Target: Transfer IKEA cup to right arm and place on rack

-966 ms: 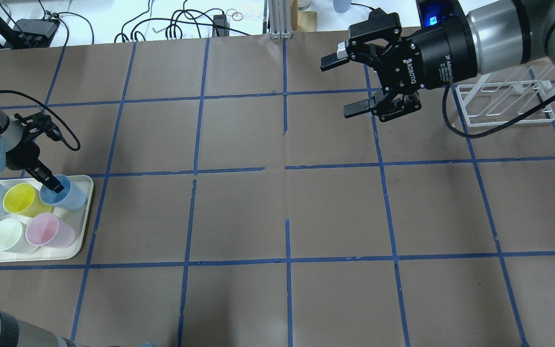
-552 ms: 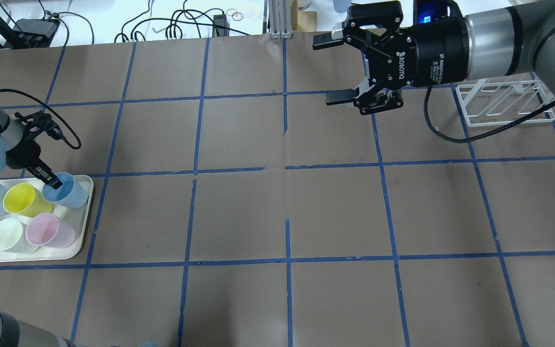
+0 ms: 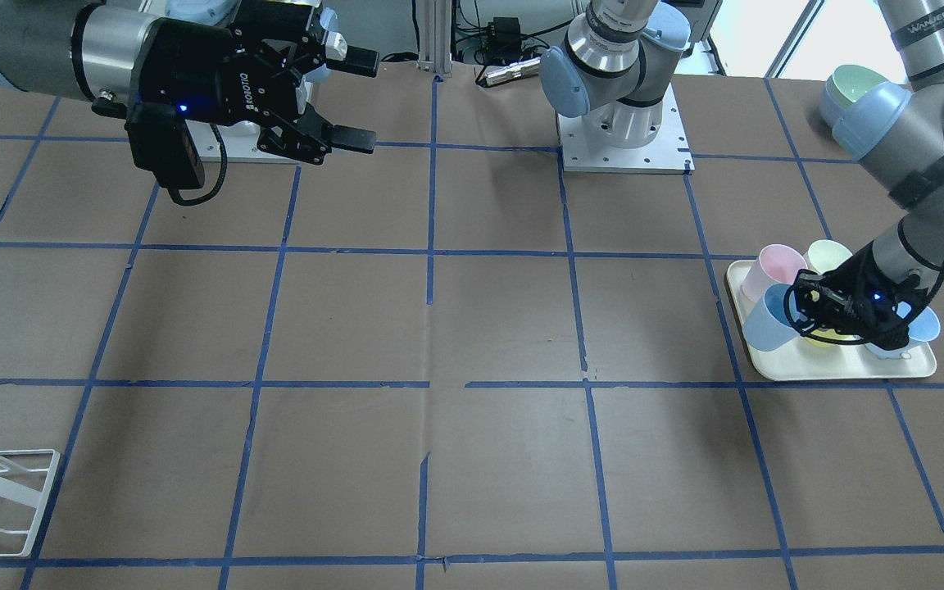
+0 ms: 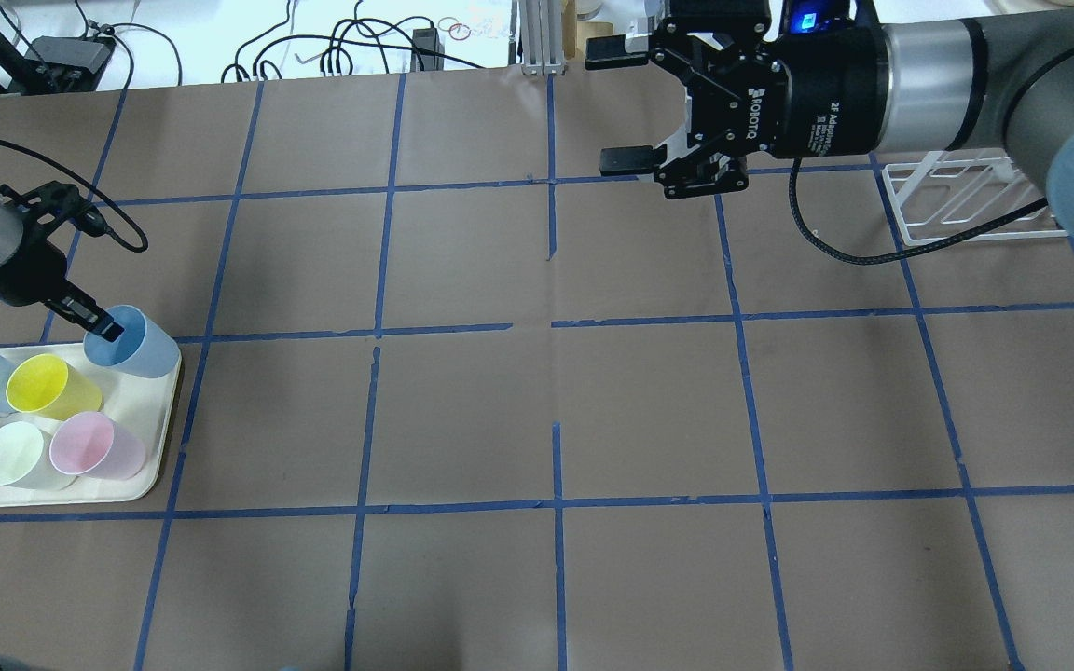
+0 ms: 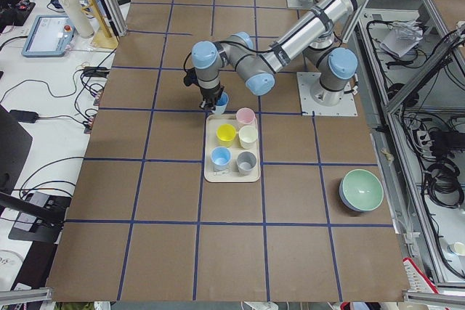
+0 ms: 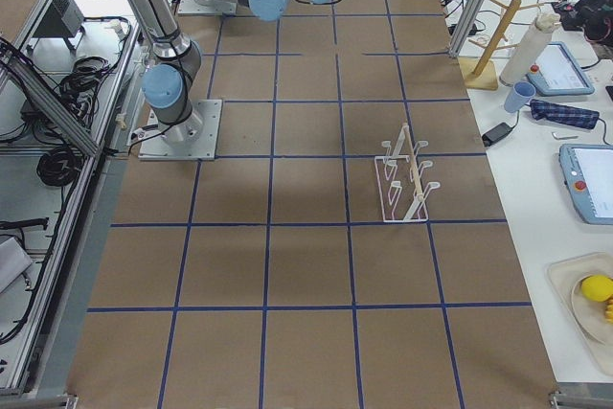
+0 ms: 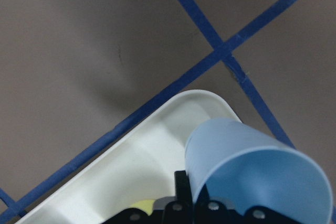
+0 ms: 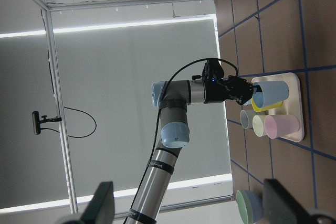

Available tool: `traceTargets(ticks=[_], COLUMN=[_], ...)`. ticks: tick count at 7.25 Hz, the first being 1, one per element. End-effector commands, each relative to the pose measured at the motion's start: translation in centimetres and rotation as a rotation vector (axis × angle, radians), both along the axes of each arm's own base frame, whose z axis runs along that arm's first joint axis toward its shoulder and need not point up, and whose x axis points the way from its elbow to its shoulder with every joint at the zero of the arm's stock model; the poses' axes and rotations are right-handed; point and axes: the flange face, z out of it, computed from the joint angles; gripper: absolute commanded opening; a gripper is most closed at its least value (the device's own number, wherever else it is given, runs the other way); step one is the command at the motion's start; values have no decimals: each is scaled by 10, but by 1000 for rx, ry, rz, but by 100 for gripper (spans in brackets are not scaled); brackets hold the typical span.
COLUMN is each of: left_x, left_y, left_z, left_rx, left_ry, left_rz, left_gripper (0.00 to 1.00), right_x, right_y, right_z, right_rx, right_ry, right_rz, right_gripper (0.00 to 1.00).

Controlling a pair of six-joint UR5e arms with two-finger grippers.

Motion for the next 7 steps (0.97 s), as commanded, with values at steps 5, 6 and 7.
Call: traceTargets(ticks=[5,6,7], left_x=[-201,-237,-274], left_y=[3,7,14], left_z=[65,83,105], left_rx=[87,130,190], left_ry=[818,973,1081], left_rz=[348,413,455], left_gripper=[0,0,0], right_x=[-2,-2,-5], right_y=[-3,-2,-6], right_z=[0,-6,-13], right_rx=[41,61,78], right_ry=[-75,-79,-80], right_rz=[-37,-39,-44], right_gripper=[100,100,100])
